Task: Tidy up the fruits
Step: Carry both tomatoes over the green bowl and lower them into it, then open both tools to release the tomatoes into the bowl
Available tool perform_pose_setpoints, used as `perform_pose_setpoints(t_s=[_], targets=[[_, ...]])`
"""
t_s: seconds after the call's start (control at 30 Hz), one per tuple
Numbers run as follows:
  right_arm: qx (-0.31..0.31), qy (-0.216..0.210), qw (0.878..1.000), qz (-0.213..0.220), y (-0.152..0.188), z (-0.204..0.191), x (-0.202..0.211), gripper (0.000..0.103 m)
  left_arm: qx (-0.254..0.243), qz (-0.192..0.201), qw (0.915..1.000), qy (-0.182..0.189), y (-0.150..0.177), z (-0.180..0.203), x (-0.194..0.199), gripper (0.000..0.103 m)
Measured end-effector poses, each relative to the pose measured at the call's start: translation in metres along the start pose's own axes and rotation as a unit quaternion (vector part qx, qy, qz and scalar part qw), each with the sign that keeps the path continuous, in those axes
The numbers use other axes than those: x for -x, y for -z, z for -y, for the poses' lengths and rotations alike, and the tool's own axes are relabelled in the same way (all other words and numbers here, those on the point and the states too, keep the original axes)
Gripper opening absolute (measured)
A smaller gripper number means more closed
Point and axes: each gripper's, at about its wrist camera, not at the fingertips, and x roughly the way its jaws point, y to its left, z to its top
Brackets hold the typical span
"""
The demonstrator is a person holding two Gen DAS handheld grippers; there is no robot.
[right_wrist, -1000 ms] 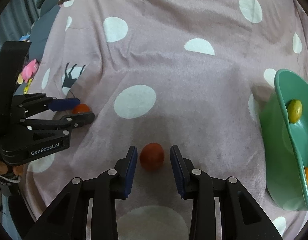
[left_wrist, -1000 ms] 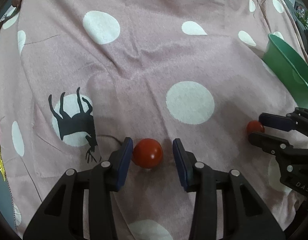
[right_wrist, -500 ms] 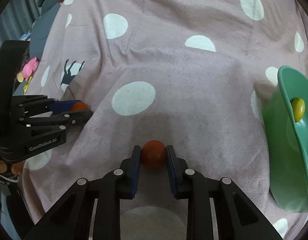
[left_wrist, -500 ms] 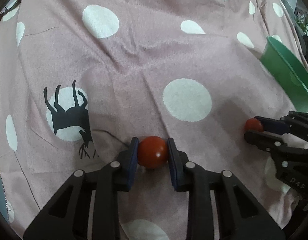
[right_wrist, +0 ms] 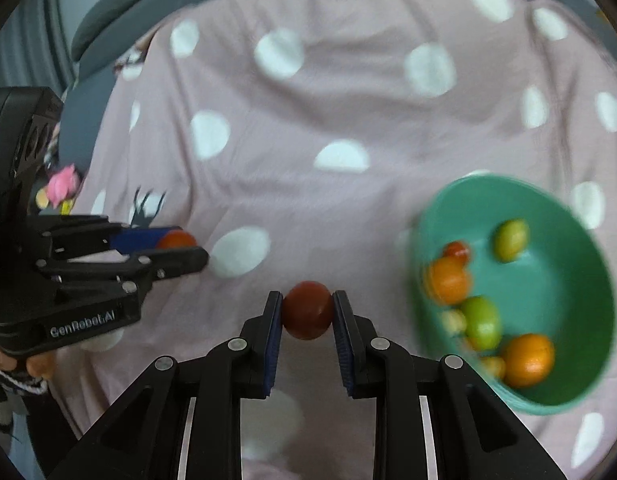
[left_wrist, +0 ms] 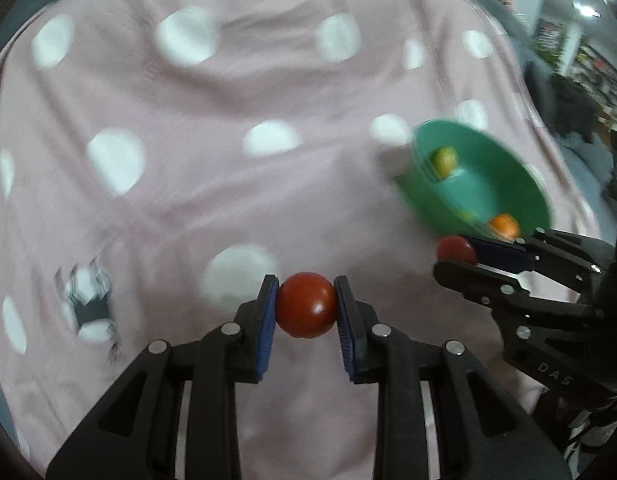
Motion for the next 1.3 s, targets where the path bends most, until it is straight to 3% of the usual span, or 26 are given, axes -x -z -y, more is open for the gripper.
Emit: perform_pose_setpoints(t_s=[0.17,0.3,0.4,0.7,1.03,1.3], targets=[[-0.033,0.059,0.997,0.037,-0.011,0.049,0.042,0.027,-0.042,0.019,0.9983,0.037,-0.035,0.060,-0.009,0.028],[-0.052,0.088,0.994,0.038,-0.013,0.079,0.056,0.027,-0.059,0.009,0.9960,0.066,-0.056,0.097,-0.028,0.028],[-0.058,0.103,0.993,0.028,-0.011,0.095,0.054,0.027,-0.072,-0.002,0.9954,0.064,-0.062,0.113,-0.041,0.028],[-0.061,0.105,0.993,0.002,-0.004,0.114,0.043,0.027,-0.085,-0.050,0.9940,0.047,-0.063,0.122,-0.069,0.028],[-0.070,0.099,0.992,-0.020,-0.001,0.125,0.033,0.027,-0.087,-0.079,0.9927,0.026,-0.060,0.124,-0.090,0.030],[-0.080,0.104,0.991,-0.037,0.001,0.129,0.028,0.027,-0.082,-0.095,0.9916,0.030,-0.059,0.125,-0.096,0.032]])
